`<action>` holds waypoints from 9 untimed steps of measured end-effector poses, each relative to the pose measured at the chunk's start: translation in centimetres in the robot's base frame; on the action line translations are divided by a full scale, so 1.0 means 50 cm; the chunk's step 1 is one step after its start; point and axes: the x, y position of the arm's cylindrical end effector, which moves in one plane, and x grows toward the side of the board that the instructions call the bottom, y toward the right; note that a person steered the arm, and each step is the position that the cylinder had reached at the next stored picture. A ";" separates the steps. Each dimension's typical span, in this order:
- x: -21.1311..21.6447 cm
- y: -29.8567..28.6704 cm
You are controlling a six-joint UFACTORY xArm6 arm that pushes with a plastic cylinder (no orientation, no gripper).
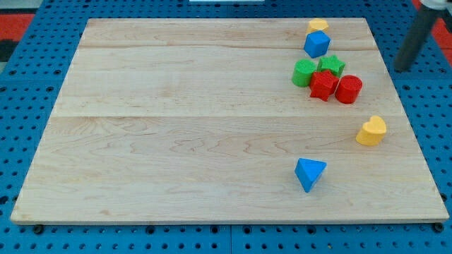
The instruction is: Place the yellow heart below the red circle
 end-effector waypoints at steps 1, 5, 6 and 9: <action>0.136 0.040; 0.263 -0.201; 0.240 -0.143; 0.198 -0.231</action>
